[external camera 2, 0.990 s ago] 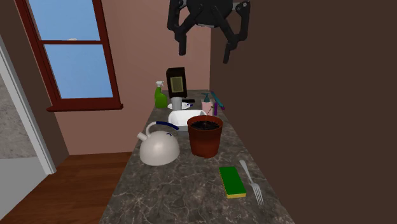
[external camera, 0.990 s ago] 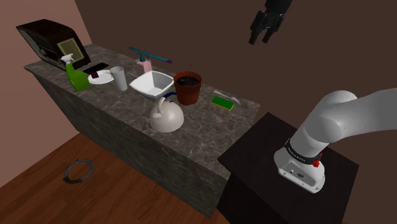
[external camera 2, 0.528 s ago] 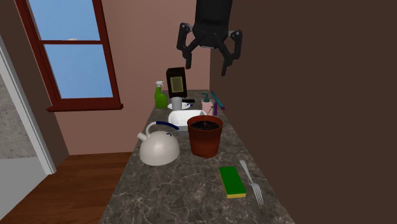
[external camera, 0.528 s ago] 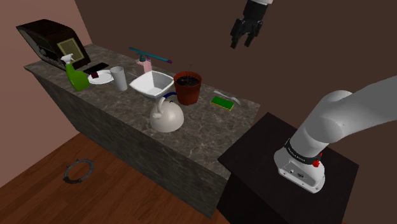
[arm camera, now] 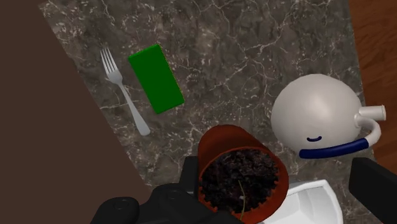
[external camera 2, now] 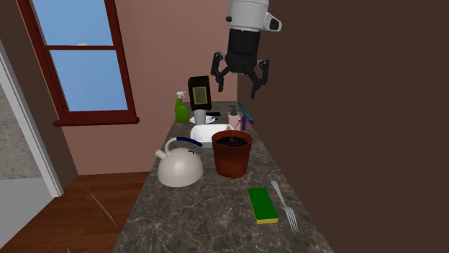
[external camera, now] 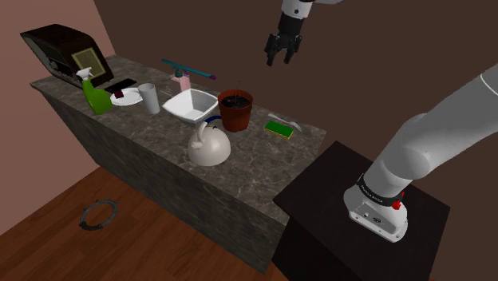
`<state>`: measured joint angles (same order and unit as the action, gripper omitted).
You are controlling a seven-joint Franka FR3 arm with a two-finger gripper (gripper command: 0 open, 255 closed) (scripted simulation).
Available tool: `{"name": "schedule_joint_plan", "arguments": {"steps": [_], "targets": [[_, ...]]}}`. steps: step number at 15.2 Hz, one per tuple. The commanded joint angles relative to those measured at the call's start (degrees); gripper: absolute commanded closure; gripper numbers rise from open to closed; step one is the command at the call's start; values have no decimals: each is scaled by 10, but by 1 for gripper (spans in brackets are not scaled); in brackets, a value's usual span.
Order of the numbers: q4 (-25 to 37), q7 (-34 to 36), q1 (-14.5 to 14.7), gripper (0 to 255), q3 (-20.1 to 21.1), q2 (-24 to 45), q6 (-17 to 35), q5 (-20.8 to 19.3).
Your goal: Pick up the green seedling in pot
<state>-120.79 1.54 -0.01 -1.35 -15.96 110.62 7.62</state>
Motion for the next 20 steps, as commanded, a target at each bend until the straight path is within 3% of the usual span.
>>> {"name": "schedule_joint_plan", "arguments": {"steps": [1,9,16,20], "targets": [[29,-1,1,0,1,47,15,1],[167,-1,5,0,3,226,47,4],[339,4,6,0,6,395,34,3],[326,1,6,0,6,403,54,5]]}}
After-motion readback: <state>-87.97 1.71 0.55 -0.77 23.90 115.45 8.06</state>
